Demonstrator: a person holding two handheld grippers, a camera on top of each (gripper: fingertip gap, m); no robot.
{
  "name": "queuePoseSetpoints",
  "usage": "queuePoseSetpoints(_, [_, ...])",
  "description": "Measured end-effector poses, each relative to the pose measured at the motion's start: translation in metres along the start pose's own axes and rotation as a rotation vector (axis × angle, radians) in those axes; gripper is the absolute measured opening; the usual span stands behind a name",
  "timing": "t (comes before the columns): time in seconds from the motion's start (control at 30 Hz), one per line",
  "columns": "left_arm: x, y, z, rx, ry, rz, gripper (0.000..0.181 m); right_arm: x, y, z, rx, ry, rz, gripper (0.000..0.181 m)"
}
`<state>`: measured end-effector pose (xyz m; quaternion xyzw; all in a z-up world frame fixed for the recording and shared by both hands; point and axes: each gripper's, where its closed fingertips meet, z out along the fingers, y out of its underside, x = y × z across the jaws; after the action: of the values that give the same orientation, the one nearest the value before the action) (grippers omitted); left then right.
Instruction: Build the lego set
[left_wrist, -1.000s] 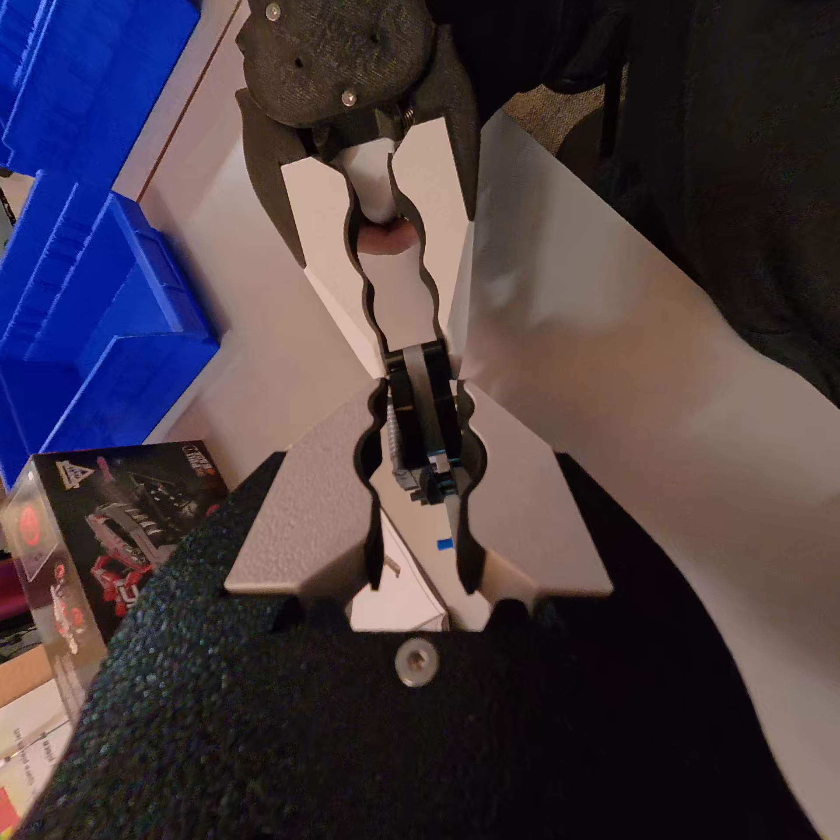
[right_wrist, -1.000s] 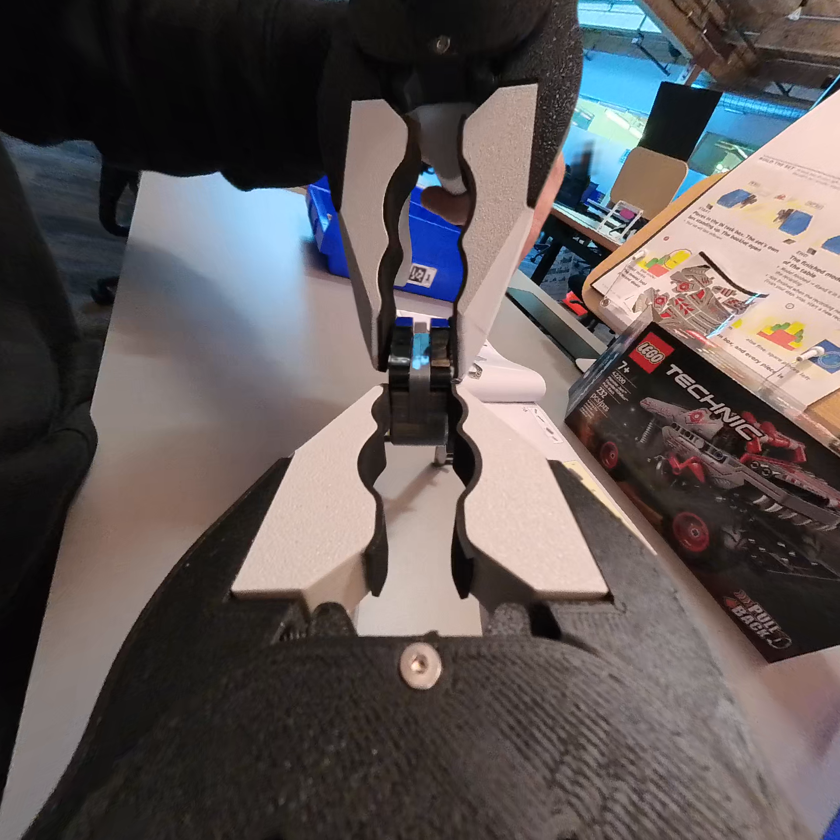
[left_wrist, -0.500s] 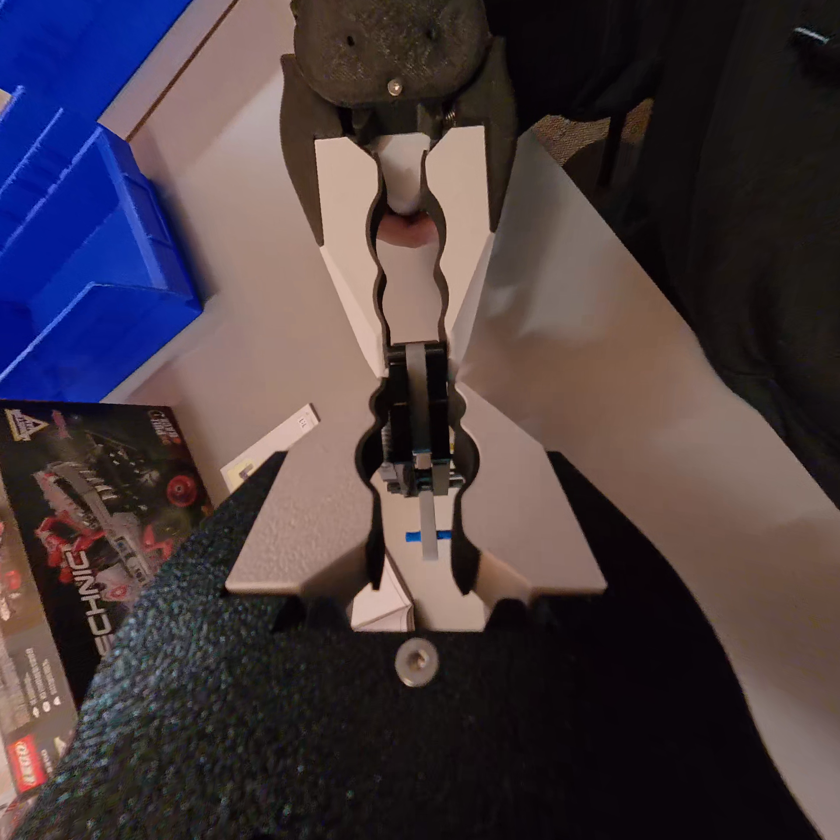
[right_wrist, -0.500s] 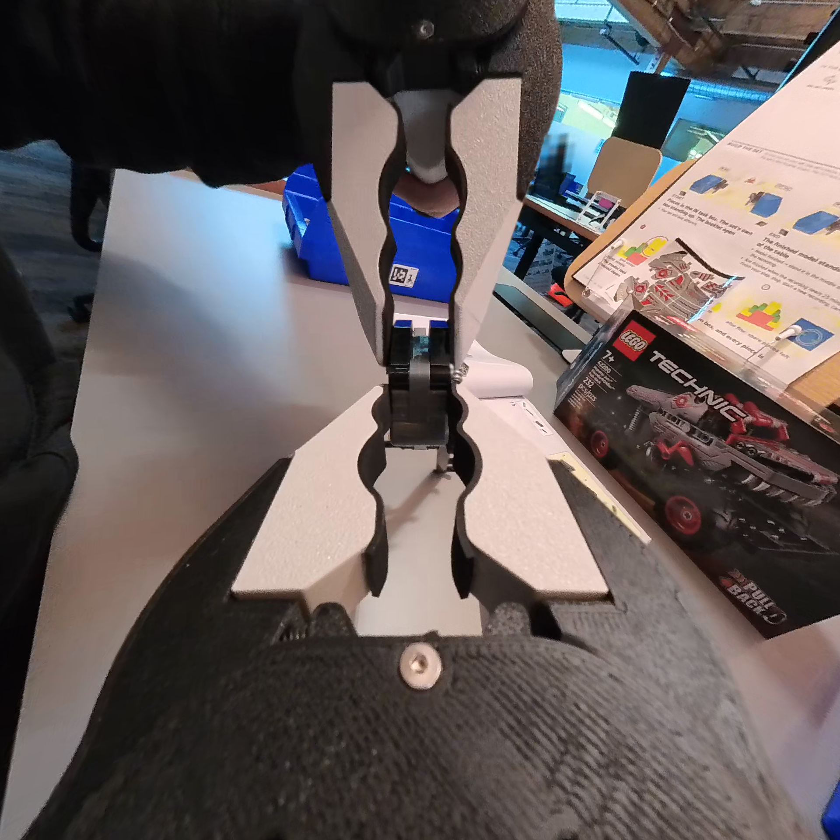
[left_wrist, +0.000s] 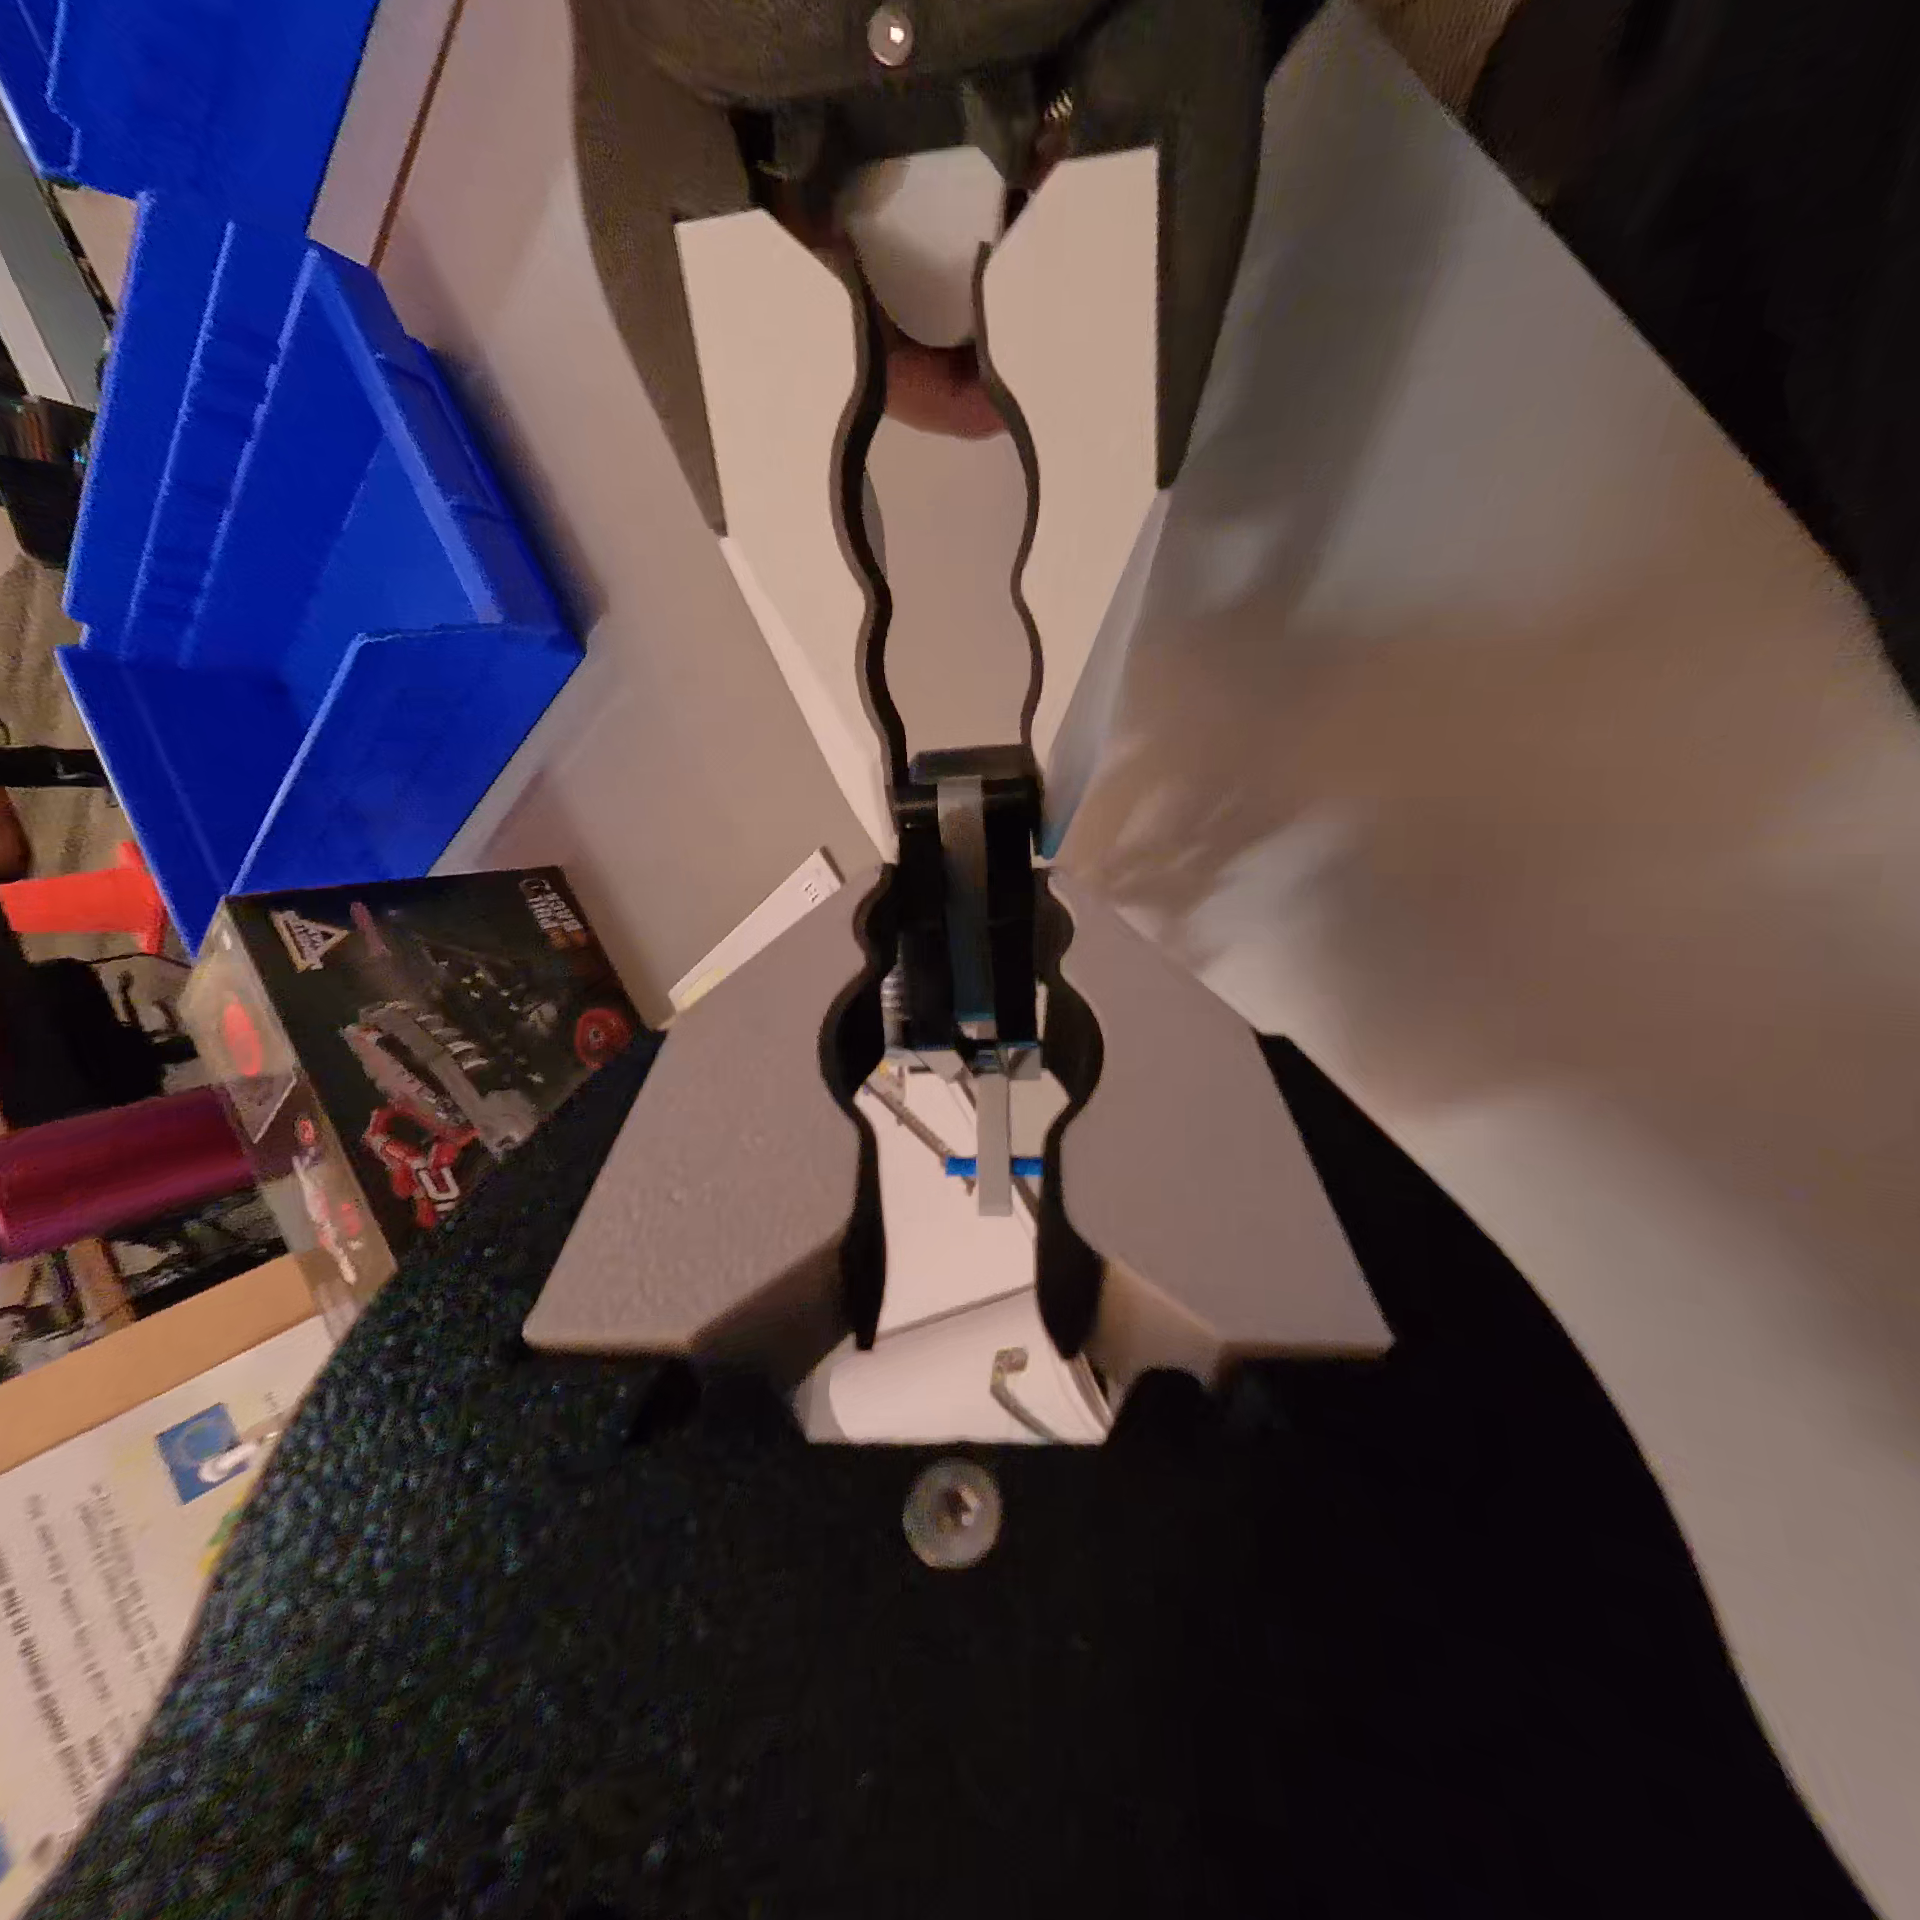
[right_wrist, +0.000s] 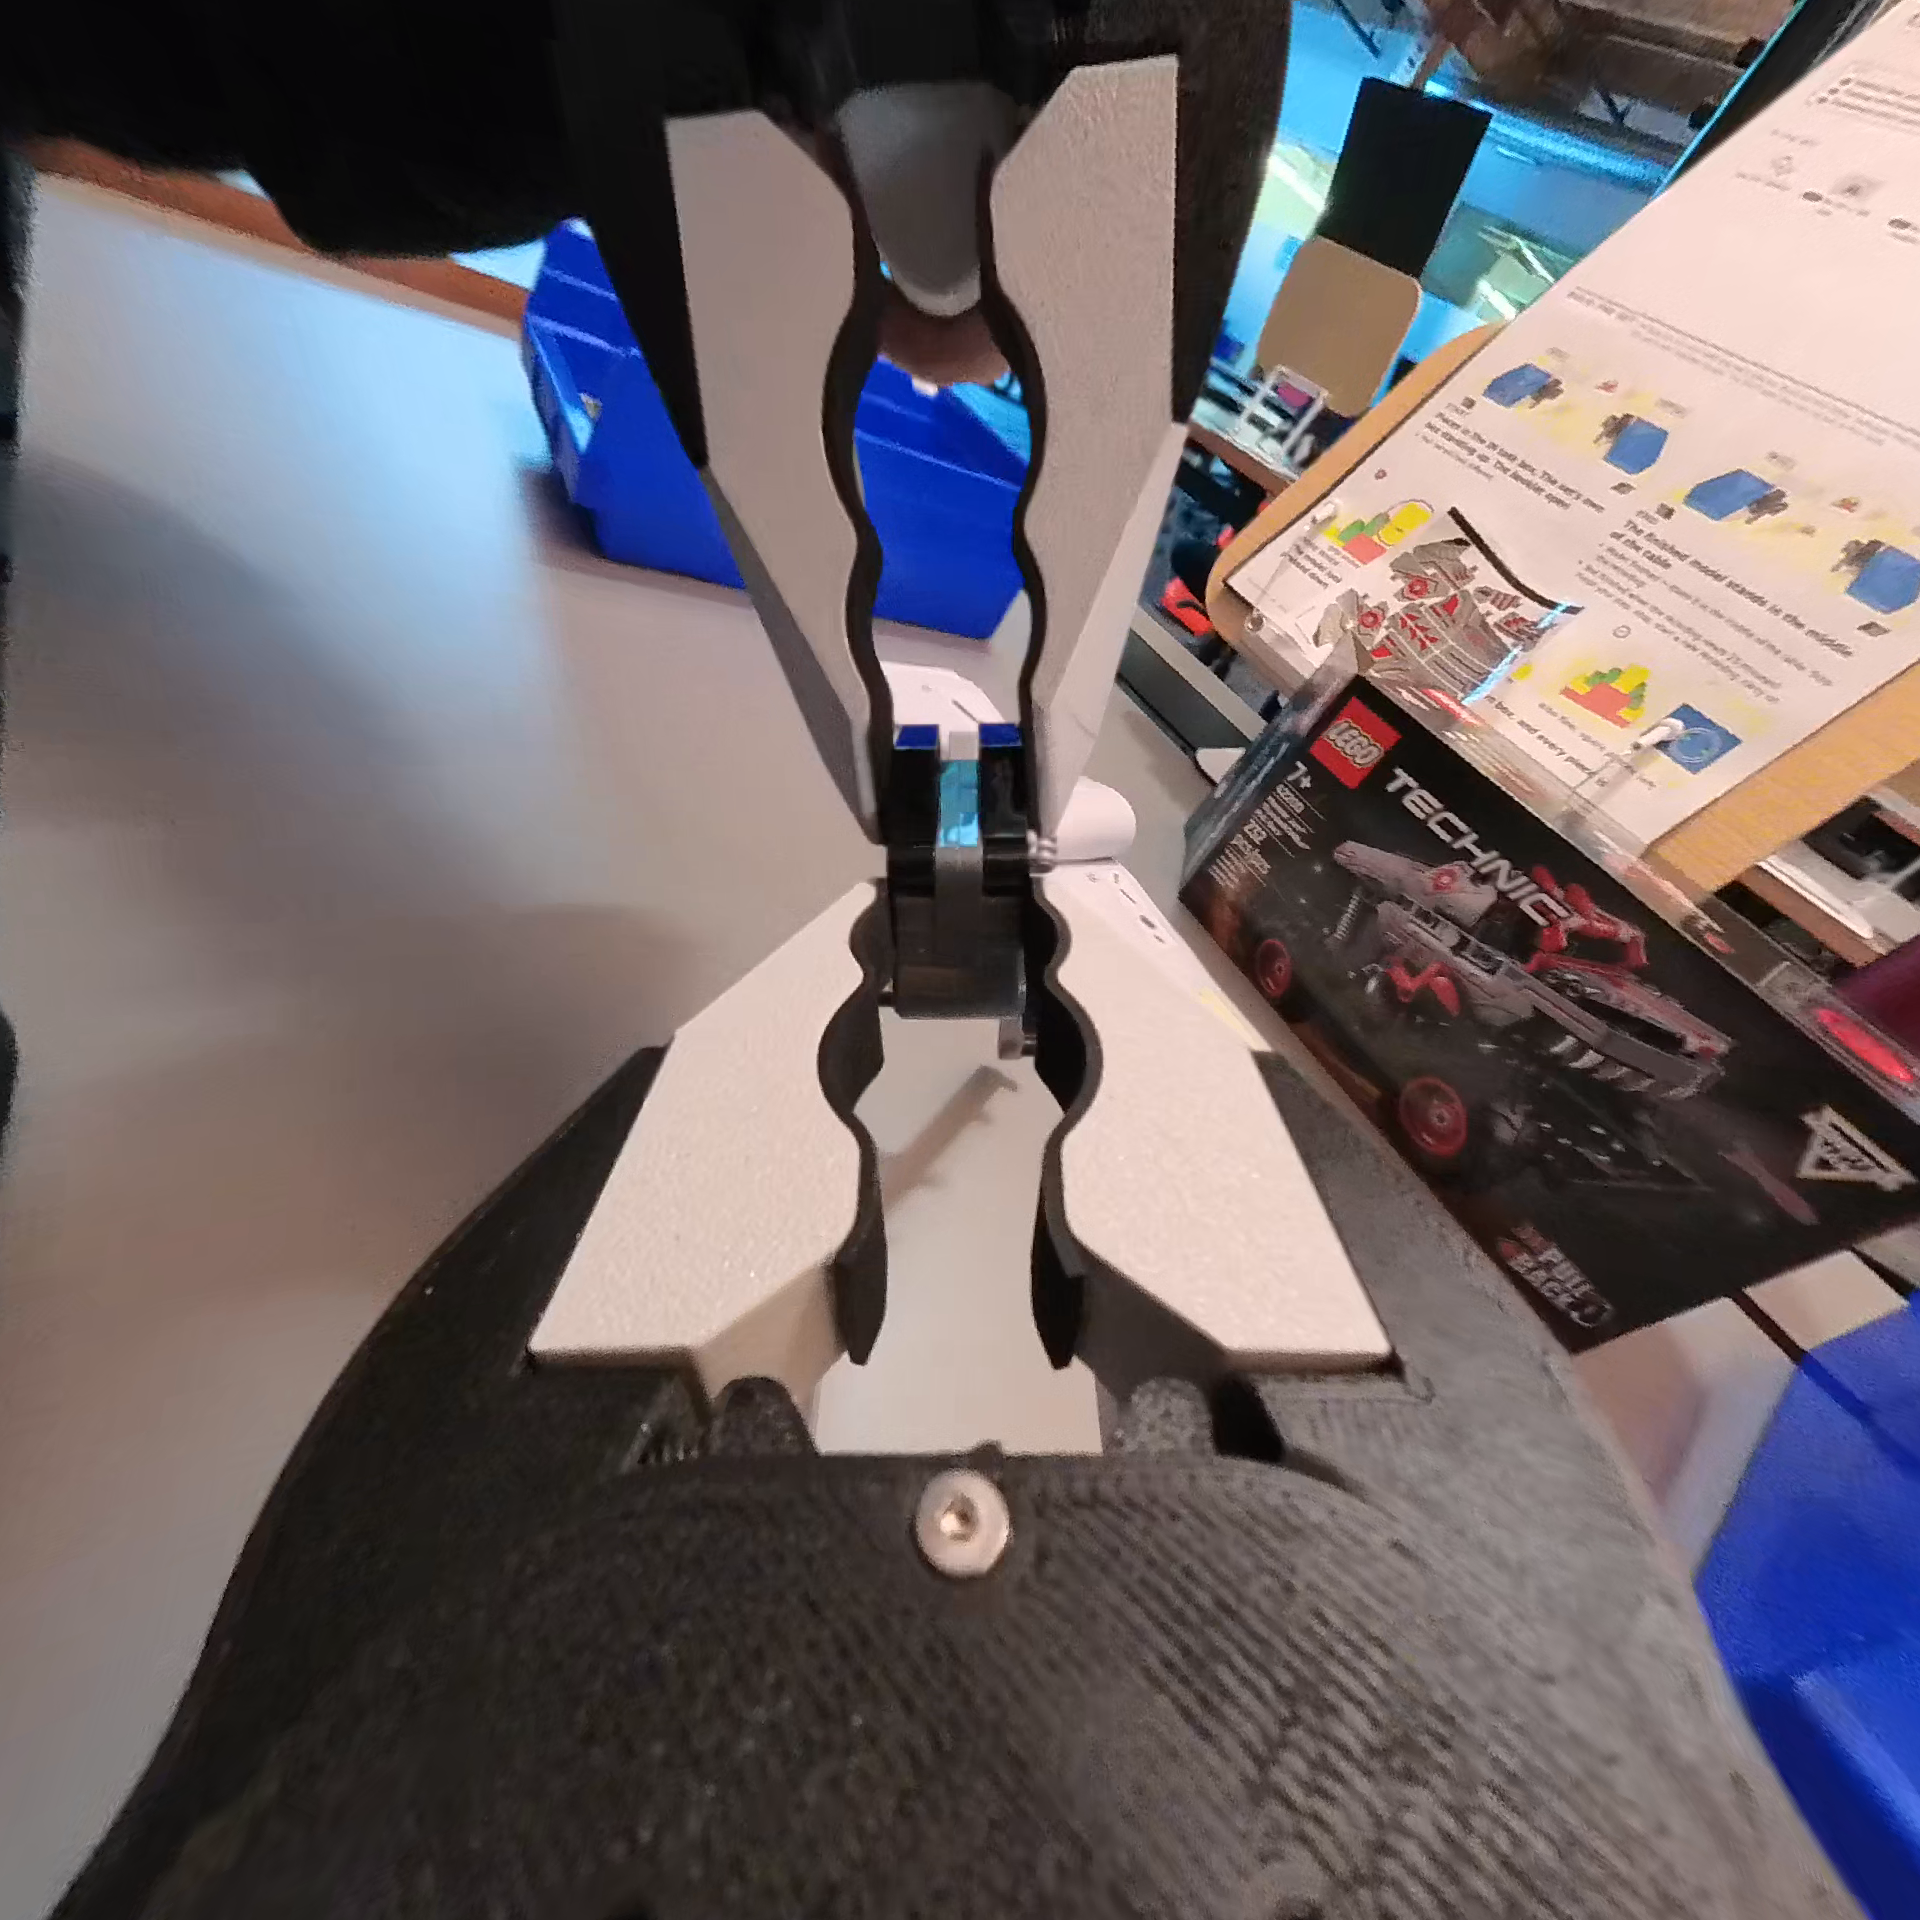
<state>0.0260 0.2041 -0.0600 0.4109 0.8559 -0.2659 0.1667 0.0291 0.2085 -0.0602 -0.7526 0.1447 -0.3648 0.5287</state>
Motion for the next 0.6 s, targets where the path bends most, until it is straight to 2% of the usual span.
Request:
queuePoseSetpoints(0.43, [-0.0010, 0.0006, 0.0016, -0.030, -0.041, 0.098, 0.024, -0.0012, 0.0024, 0.0017, -0.065, 0.020, -0.059, 0.023])
queuePoseSetpoints(0.47, [-0.0017, -0.0005, 0.0018, -0.025, -0.050, 0.103, 0.029, -0.0010, 0.0024, 0.0015, -0.066, 0.022, -0.062, 0.023])
queuePoseSetpoints(0.6, [0.0037, -0.0008, 0.0031, -0.031, -0.022, 0.099, 0.026, -0.0049, 0.0011, 0.0042, -0.066, 0.012, -0.072, 0.023])
